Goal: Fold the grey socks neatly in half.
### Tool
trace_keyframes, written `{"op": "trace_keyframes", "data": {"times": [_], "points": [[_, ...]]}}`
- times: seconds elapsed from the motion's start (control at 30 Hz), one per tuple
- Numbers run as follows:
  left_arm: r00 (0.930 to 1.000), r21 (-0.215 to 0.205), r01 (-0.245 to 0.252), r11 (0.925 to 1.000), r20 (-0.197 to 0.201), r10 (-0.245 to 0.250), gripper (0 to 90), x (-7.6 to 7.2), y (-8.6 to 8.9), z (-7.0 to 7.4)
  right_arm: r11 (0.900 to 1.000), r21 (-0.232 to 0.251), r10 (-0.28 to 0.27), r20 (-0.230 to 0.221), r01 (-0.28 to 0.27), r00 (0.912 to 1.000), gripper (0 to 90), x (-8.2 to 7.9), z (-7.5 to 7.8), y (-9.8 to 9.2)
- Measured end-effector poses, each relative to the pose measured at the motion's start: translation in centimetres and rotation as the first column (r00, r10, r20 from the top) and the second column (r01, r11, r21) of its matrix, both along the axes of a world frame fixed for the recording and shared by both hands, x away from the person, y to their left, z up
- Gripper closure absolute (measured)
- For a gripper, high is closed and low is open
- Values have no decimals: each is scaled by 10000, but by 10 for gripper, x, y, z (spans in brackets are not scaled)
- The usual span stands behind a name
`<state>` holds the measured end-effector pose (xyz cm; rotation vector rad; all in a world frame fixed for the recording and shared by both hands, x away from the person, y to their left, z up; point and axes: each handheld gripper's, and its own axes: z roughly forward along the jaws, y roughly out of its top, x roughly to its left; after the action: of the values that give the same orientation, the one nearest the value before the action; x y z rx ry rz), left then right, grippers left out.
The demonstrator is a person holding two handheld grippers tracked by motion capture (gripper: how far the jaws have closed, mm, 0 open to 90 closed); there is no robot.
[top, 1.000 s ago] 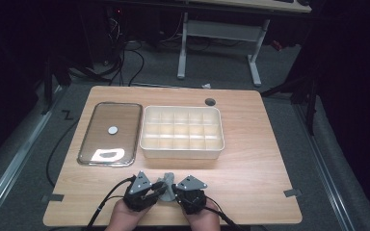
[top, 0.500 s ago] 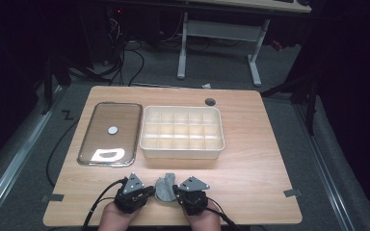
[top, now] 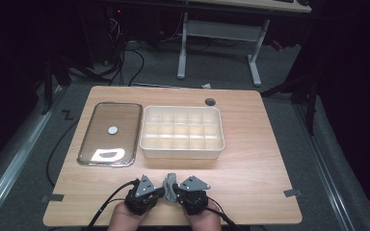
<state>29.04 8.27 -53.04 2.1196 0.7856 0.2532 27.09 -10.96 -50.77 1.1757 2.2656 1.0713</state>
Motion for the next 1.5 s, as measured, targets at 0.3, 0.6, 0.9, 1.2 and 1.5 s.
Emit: {"op": "trace_keyframes", "data": {"times": [0.3, 0.6, 0.9, 1.2, 1.5], "points": [[9994, 28, 250, 9997, 223, -251, 880, 3, -16, -1, 10000, -32, -47, 60, 47, 10000, 900, 1, 1, -3], [9934, 772, 836, 9935, 717, -891, 884, -1, -36, -3, 9997, -203, -171, -186, 167, 9997, 900, -5, -2, -19], [9991, -295, -20, 9996, 415, 32, 782, 1, -5, 1, 9987, -504, 121, 122, -115, 9999, 900, -9, -10, -10], [9936, -1318, 332, 9907, 1113, -184, 900, 2, -5, 19, 9964, -756, 398, 130, -387, 9991, 900, -4, -10, -4], [9966, -1637, 369, 9858, 788, -242, 900, 21, -30, 22, 9962, -802, 366, 236, -346, 9991, 900, -4, -11, -2]]}}
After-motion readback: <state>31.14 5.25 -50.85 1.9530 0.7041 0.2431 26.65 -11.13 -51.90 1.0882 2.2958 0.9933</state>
